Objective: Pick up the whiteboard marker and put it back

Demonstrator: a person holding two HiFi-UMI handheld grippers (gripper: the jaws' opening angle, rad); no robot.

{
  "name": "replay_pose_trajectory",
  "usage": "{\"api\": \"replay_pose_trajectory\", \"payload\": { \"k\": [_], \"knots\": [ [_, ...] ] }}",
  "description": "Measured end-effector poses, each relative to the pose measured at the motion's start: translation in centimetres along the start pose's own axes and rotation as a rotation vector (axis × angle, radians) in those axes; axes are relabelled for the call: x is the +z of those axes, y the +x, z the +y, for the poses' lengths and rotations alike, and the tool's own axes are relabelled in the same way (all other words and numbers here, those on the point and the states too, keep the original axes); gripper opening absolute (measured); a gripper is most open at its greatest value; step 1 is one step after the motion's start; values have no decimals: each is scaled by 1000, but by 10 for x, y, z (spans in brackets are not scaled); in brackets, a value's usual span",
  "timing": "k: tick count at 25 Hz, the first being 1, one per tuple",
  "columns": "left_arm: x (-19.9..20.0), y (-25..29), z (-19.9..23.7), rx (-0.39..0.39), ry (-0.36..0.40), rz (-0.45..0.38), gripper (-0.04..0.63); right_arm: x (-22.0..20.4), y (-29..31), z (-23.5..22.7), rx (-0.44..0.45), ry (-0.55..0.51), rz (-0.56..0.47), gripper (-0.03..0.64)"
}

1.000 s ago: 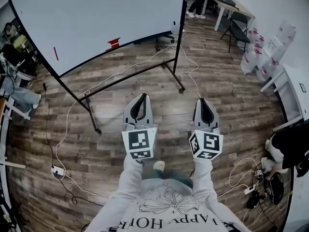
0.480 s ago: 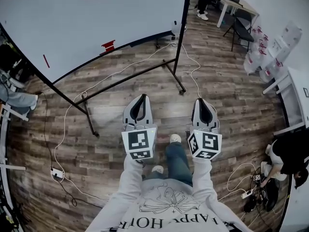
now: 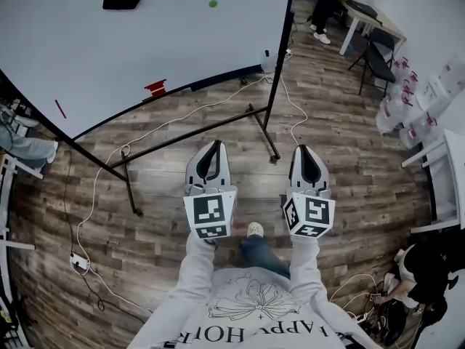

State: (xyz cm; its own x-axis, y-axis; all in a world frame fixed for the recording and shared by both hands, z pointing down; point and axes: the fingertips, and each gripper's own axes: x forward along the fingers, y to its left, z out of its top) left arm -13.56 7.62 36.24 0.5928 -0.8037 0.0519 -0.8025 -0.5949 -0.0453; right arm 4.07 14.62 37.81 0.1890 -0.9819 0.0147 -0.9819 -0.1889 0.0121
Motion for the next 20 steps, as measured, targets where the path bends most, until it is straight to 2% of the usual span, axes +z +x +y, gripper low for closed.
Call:
{"api": "replay_pose_trajectory", "payload": {
  "k": [6,11,20],
  "knots": [
    [17,74,-22,43,-5,-16,8,14,65,-49,58,-31,-21,5],
    [16,114,-35,62,-2,-2,8,7,103,-79,76,-11,-10,5],
    [-5,179,-17,108,-6,56,8,-16,171,-104,89,16,39,5]
  ]
}}
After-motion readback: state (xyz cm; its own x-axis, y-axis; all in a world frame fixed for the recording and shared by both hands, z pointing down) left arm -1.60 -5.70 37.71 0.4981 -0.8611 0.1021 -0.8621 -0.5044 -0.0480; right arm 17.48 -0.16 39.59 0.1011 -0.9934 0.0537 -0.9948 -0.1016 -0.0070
